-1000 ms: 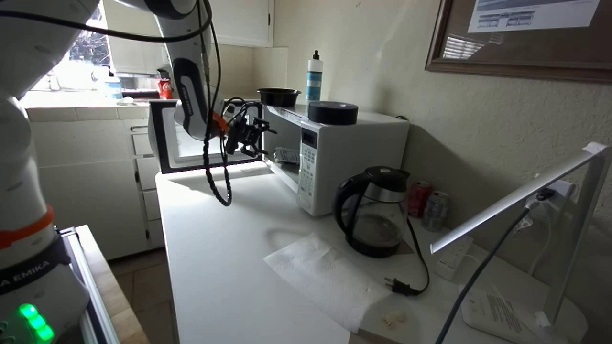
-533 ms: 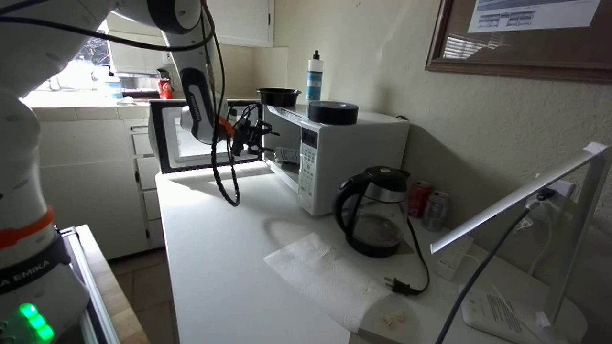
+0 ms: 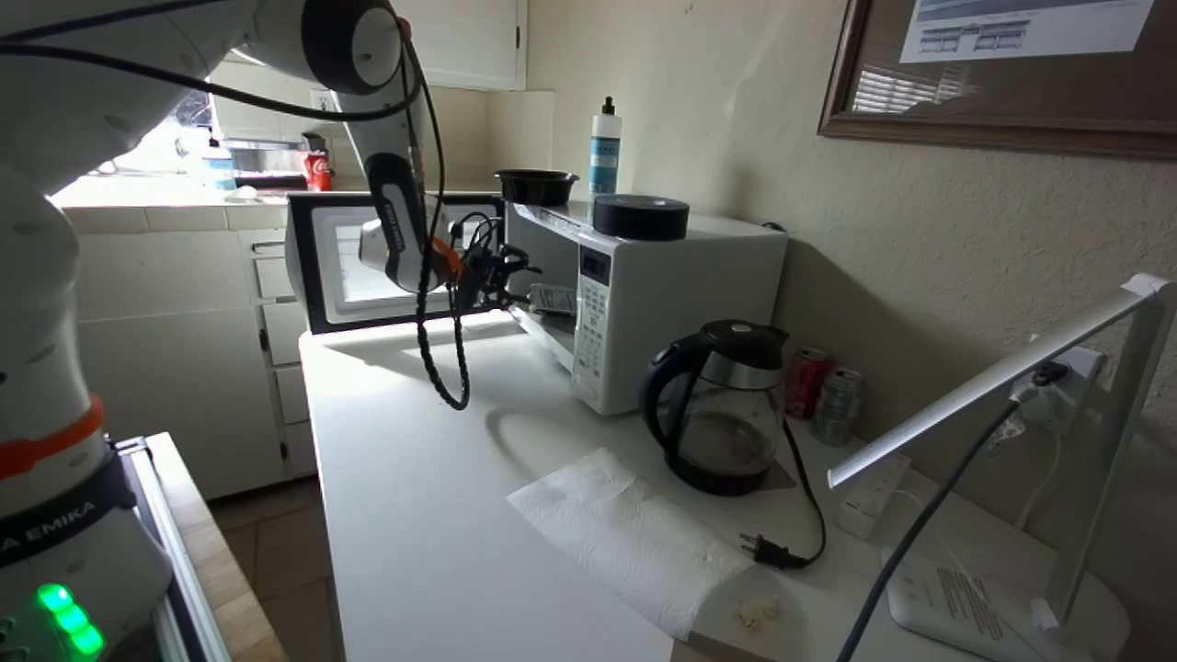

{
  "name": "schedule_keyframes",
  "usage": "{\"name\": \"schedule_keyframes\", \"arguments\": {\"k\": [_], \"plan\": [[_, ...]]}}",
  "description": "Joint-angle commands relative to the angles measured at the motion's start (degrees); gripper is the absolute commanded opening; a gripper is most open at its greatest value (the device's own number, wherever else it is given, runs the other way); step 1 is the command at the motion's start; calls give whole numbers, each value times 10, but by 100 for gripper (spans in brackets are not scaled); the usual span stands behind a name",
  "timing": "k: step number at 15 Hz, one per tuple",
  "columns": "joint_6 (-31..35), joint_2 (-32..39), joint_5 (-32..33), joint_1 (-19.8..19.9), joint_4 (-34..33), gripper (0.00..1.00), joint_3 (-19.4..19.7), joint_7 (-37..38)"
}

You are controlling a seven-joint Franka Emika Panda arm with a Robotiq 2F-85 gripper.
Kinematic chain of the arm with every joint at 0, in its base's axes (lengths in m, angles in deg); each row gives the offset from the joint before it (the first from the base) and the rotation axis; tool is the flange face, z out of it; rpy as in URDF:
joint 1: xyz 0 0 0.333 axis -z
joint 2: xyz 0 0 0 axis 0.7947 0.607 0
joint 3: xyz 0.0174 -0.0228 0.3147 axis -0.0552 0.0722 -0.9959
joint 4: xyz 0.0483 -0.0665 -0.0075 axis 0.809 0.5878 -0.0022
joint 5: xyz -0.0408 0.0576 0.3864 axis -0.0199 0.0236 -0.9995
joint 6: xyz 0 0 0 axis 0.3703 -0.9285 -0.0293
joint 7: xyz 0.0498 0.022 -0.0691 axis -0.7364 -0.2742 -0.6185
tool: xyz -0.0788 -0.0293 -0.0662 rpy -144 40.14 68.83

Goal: Open the microwave door then place the black packet from the microwave in the black bowl.

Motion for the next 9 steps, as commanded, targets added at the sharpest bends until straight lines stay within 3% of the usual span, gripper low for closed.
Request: {"name": "schedule_keyframes", "arguments": {"k": [1, 2, 3, 8, 9], "plan": [[10, 21, 20, -9, -28, 66, 9, 24], [8, 22, 22, -10, -32, 55, 9, 25], [8, 24, 22, -11, -36, 38, 9, 24], [10, 37, 20, -13, -52, 1, 11, 20], [10, 39, 19, -13, -53, 0, 11, 20]]}}
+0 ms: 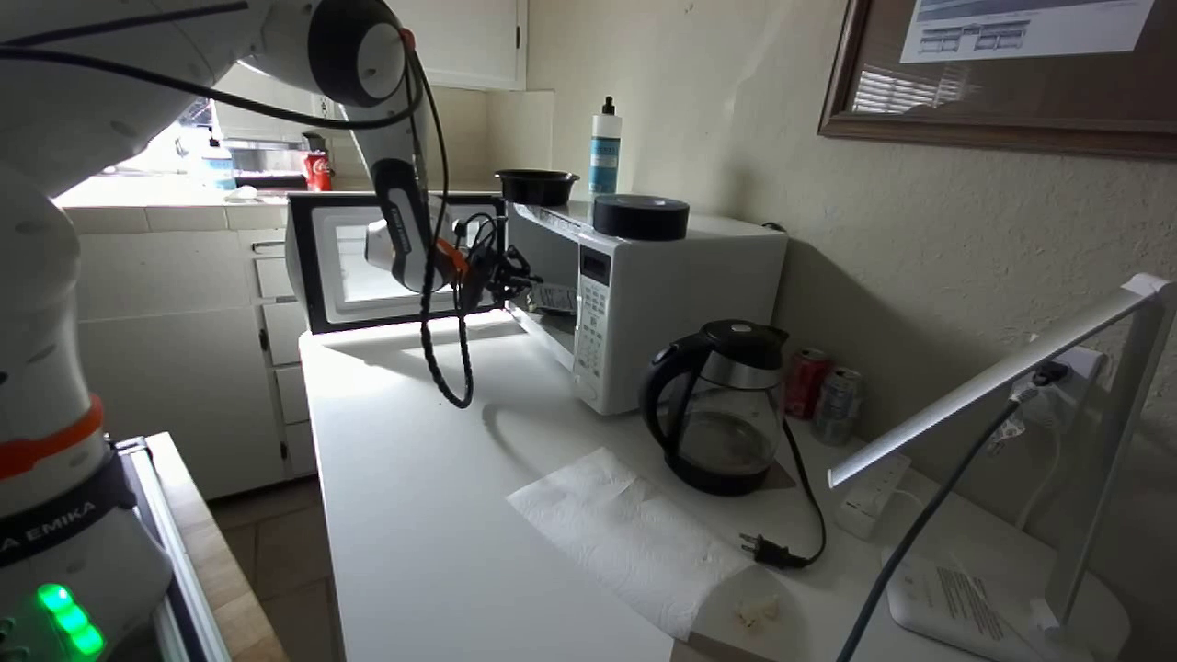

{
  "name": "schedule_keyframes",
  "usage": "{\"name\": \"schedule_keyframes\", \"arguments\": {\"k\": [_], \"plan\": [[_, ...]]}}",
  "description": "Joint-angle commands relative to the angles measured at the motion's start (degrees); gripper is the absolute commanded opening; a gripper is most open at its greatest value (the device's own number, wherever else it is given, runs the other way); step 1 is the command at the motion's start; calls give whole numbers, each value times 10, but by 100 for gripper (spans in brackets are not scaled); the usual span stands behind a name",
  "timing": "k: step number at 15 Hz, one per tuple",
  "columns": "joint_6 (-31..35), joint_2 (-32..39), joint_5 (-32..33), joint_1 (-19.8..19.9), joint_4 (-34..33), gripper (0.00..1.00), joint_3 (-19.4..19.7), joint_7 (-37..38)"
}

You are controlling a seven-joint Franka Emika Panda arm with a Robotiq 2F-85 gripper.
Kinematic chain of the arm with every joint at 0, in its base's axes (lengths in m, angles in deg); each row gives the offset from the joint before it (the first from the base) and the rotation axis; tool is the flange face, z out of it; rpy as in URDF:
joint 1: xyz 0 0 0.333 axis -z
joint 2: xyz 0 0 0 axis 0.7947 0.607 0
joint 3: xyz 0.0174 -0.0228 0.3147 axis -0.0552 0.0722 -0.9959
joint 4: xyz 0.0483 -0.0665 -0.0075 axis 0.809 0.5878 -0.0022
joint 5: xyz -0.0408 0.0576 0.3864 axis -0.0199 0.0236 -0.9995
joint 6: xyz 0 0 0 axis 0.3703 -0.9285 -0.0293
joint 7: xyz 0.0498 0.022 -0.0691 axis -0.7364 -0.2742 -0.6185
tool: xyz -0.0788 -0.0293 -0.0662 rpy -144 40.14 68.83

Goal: Open the microwave door then place the black packet from the microwave in the black bowl.

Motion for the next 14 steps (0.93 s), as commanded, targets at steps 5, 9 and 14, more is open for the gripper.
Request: {"name": "schedule_keyframes", "arguments": {"k": [5, 9, 14], "plan": [[8, 19, -2, -7, -12, 0, 9, 10], [-5, -43, -21, 0, 58, 0, -1, 52], [90, -152, -15, 45, 174, 0, -13, 130]]}}
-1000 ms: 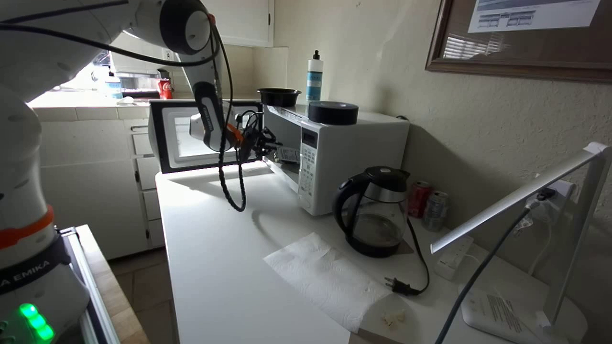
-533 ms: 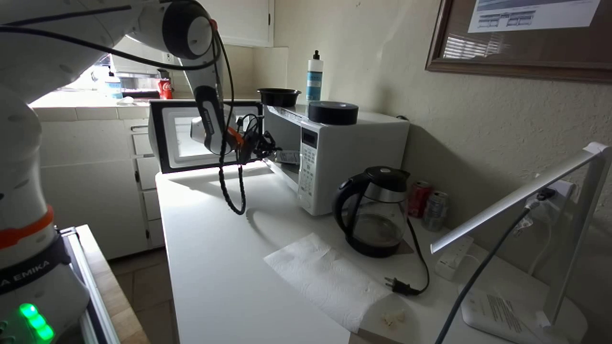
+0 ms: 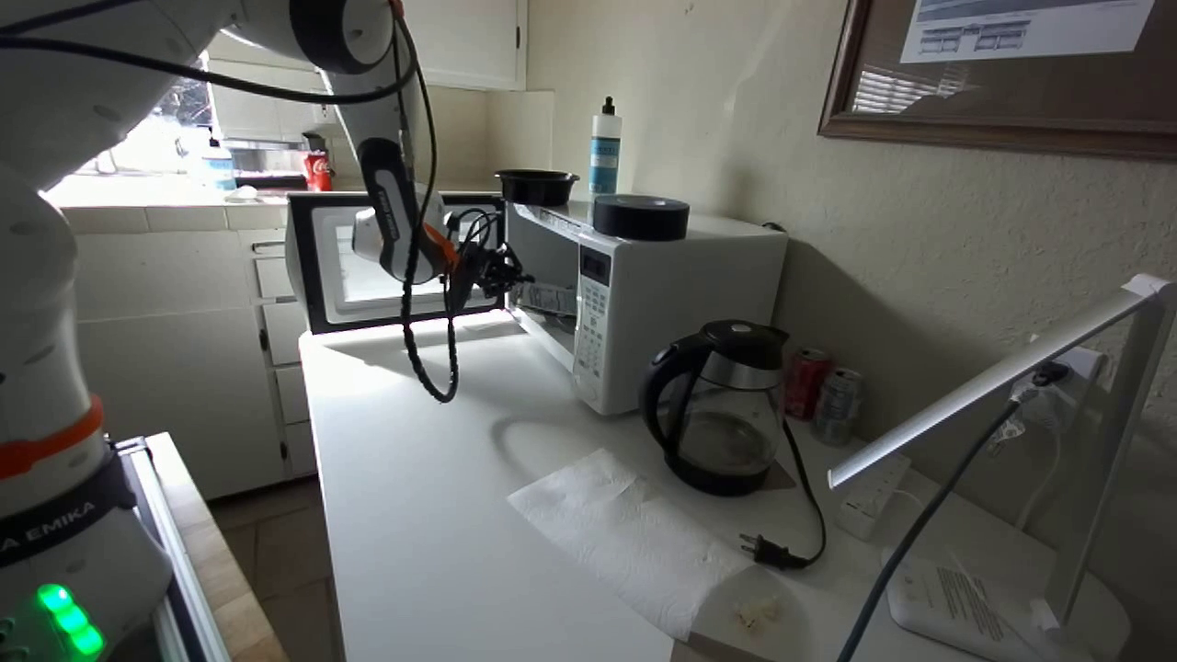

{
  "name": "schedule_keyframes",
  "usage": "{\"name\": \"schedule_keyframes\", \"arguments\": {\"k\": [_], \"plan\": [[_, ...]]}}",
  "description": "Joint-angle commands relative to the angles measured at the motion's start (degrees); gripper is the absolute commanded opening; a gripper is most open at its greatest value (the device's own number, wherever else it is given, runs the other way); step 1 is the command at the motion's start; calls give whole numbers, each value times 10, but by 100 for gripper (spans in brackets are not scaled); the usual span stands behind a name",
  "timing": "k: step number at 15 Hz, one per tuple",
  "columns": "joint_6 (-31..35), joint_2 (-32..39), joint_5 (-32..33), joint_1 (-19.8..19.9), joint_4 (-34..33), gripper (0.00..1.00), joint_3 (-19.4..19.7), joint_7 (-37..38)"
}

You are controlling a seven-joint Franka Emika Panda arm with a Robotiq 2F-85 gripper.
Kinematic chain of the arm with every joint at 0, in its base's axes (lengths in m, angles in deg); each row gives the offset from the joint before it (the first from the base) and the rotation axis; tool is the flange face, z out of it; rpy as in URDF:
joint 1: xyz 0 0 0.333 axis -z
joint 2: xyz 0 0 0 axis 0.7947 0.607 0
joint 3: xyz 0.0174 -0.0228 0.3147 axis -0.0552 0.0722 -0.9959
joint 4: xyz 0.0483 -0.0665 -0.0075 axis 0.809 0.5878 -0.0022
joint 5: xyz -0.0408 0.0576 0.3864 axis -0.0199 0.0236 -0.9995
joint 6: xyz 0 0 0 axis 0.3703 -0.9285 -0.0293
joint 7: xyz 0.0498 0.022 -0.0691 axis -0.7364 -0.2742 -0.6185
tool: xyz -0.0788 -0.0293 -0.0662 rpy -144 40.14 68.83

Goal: Open the microwave door then place the black packet from the microwave in the black bowl.

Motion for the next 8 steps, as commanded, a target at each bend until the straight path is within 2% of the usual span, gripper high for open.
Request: {"name": "schedule_keyframes", "arguments": {"k": [1, 5, 8], "plan": [[102, -111, 12, 44, 120, 0, -6, 73], [251, -226, 80, 92, 207, 0, 3, 122], [392, -299, 166, 134, 234, 0, 7, 155]]}}
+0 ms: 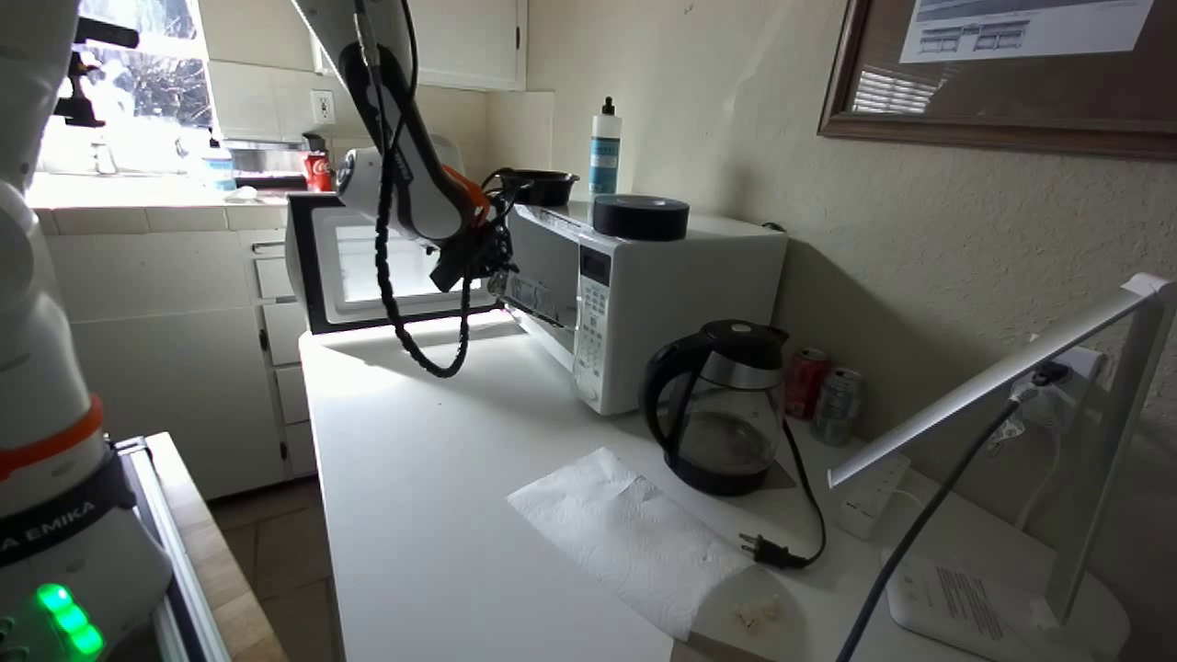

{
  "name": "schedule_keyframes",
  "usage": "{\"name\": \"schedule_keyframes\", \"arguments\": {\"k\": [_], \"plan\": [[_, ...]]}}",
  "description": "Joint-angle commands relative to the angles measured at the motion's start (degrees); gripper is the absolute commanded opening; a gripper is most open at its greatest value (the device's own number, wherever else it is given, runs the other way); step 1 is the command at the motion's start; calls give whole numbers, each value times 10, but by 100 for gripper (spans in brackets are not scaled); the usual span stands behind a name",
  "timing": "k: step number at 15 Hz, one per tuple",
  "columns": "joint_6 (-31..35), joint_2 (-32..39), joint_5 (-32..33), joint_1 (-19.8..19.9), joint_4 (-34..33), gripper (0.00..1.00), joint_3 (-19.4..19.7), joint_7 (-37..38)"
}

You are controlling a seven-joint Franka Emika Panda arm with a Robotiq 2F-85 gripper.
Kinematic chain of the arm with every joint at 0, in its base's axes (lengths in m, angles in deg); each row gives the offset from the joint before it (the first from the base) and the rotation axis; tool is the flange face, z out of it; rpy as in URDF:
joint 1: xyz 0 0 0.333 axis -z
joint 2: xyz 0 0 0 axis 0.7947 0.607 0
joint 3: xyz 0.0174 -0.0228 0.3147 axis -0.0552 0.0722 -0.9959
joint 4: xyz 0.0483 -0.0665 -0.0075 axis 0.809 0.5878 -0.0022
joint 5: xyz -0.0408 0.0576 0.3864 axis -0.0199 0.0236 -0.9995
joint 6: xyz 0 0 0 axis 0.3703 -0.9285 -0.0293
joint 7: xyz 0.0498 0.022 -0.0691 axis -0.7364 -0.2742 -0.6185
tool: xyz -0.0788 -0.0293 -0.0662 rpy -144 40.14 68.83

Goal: Open the microwave door then place the black packet from the microwave in the black bowl.

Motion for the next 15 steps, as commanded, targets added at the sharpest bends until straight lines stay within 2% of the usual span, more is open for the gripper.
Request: {"name": "schedule_keyframes", "arguments": {"k": [1, 4, 5, 8, 9, 10, 11, 12, 13, 15], "plan": [[149, -102, 107, 51, 52, 0, -3, 59], [271, -150, 169, 78, 44, 0, -5, 66], [314, -165, 131, 88, 37, 0, -13, 11], [420, -197, 128, 92, 31, 0, -5, -48], [447, -210, 128, 92, 38, 0, 2, -75], [471, -227, 79, 52, 52, 0, 55, -152], [495, -235, 151, 85, 41, 0, 16, -96], [509, -249, 160, 84, 49, 0, 23, -114], [514, -270, 132, 103, 72, 0, 26, -168], [534, -303, 131, 130, 81, 0, 19, -195]]}}
